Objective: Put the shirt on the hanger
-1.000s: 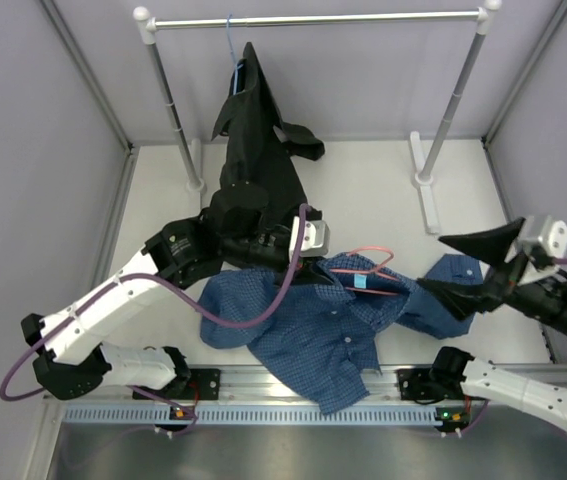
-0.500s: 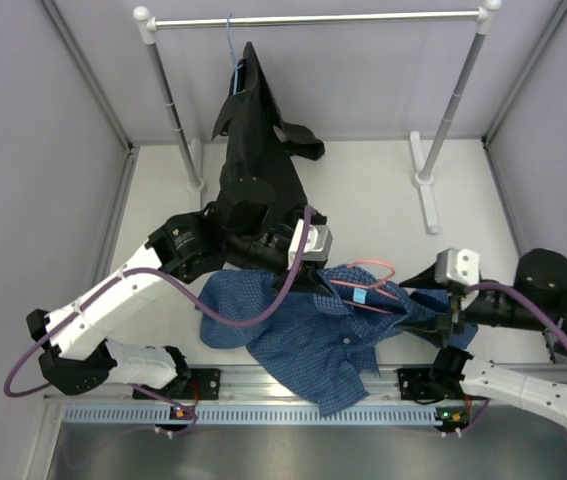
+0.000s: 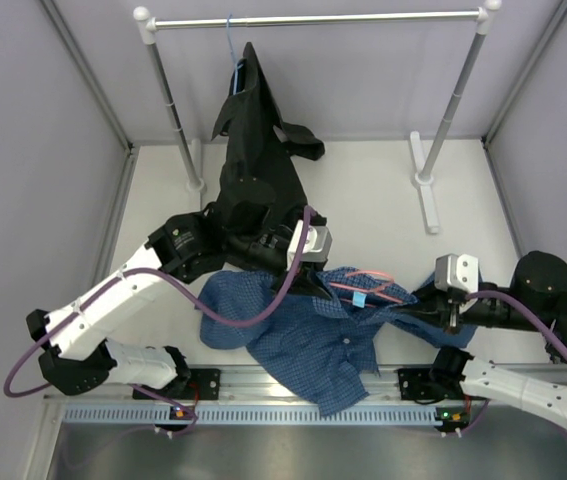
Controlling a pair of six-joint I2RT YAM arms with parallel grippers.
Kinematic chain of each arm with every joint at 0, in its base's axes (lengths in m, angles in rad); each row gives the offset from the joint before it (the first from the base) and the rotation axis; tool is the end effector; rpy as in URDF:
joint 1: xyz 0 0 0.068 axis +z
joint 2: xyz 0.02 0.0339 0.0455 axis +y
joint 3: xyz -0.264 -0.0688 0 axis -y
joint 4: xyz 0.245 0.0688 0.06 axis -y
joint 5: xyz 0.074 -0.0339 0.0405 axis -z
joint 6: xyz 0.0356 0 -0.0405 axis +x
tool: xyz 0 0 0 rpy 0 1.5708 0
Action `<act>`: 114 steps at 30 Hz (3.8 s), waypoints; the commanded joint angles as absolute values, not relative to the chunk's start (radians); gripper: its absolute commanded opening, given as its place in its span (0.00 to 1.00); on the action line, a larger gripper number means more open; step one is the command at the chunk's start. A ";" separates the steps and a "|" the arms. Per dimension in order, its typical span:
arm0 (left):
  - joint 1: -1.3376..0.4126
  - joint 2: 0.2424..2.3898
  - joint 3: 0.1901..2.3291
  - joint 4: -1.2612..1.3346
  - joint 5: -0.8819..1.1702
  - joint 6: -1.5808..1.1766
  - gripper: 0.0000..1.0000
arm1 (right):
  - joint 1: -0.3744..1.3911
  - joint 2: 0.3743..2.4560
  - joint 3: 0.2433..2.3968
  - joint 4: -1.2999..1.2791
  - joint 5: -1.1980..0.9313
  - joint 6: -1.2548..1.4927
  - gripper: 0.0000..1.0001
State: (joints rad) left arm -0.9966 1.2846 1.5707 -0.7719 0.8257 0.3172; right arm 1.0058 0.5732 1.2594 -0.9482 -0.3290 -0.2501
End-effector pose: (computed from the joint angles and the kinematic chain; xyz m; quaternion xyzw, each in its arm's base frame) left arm 0.1140 -0.2244 0.4476 0.6431 0.4947 -0.4815 0.3314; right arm 0.0191 0.0515 0.4304 -0.5405 0.5748 0.3423 0.5102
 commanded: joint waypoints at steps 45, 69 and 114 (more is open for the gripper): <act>-0.996 0.698 1.181 -0.565 -0.675 -0.009 0.98 | 2.256 0.891 1.961 -1.141 1.787 0.255 0.00; -0.983 0.686 1.066 -0.489 -0.604 0.031 0.98 | 0.729 1.167 1.781 -0.703 0.613 0.009 0.00; -0.124 0.650 0.953 -0.414 -0.200 -0.179 0.98 | 0.344 1.615 1.864 -0.290 0.415 0.112 0.00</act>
